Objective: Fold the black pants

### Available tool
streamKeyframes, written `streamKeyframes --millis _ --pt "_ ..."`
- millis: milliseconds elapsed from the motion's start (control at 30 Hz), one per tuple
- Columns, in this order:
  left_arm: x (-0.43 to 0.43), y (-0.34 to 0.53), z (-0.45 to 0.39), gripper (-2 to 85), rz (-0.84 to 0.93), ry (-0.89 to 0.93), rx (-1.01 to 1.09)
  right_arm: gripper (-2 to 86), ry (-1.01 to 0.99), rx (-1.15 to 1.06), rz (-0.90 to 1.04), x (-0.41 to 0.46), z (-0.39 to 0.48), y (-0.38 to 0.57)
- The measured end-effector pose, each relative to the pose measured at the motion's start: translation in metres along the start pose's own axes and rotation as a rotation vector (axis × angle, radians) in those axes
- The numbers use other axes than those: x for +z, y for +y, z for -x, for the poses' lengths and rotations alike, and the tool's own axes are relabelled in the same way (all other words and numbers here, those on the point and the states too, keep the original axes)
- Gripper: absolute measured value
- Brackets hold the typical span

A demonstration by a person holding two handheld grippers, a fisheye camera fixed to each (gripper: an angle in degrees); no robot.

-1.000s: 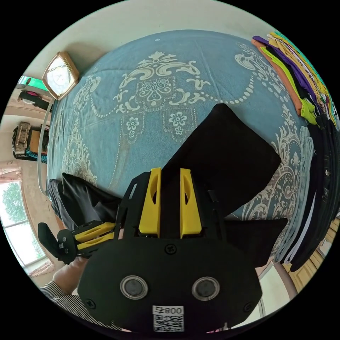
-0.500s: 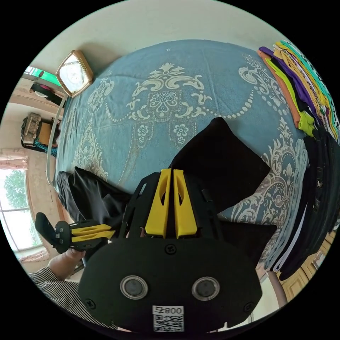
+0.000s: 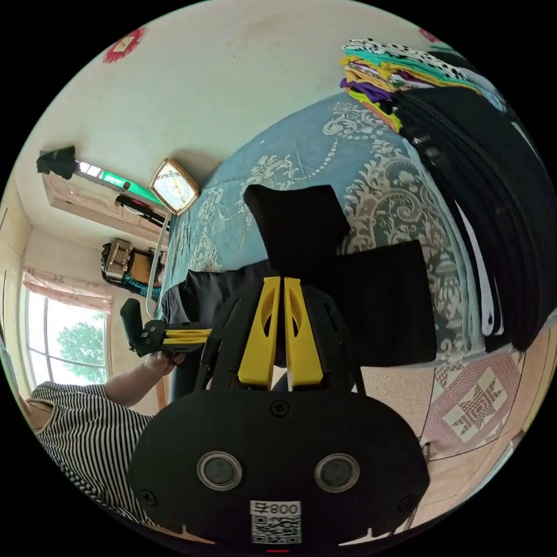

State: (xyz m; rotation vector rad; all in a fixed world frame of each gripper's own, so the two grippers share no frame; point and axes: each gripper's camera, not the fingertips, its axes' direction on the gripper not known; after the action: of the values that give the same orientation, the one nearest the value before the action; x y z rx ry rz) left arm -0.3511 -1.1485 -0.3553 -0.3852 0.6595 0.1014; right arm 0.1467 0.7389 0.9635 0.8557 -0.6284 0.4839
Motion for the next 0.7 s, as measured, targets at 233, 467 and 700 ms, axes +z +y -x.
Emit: streamKeyframes --millis 233,467,700 --pt "0.003 -0.032 -0.036 1.5 0.176 -0.052 0.063 0.5 -0.122 0.221 -0.027 -0.006 -0.078 0.104" --pt "-0.026 -0.055 -0.049 2.4 0.266 -0.065 0.067 1.0 -0.143 0.302 0.020 0.005 -0.119 0.161" --pt "-0.107 -0.064 -0.052 3.7 0.196 0.024 0.020 3.5 -0.015 0.272 -0.057 -0.018 -0.120 0.202"
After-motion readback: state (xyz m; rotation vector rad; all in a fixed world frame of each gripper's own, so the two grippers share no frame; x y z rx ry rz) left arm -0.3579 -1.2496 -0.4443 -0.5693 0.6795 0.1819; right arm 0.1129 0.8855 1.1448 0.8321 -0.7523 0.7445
